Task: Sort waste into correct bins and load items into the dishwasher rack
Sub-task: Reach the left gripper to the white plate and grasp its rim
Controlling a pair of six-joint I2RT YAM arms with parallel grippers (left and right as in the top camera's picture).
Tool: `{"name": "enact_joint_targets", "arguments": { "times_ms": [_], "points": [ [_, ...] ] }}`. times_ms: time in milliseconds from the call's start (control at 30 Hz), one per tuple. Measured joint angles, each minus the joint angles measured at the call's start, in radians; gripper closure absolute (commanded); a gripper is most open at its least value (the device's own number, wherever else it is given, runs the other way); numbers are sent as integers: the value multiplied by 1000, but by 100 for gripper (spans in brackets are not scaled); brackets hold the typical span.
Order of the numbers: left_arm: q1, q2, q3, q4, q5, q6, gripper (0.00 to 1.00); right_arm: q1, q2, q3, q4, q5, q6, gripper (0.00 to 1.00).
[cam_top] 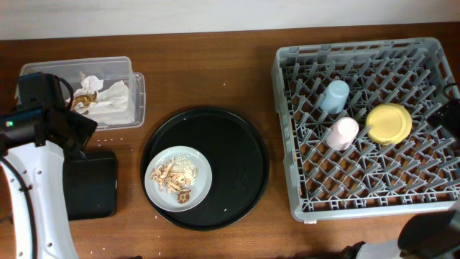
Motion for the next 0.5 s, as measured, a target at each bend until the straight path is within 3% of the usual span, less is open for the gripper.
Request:
{"name": "enact_joint_targets", "arguments": {
  "times_ms": [100,167,267,300,367,500],
  "points": [
    [0,0,-1,-177,249,9,4,0,51,-2,1,-4,0,1],
    [-24,0,-1,-144,464,109,11,0,71,-3,1,-4,0,1],
    [-159,1,-2,-49,651,280,11,0,72,-5,0,-8,0,1],
    [-227,1,-3,-26,673,317,11,0,72,-5,0,-11,0,1],
    [-418,3,-3,33,652,327,27,0,72,-5,0,-11,0,1],
    [-804,67,-2,40,372,130,44,0,72,-5,1,-11,0,1]
  ]
}}
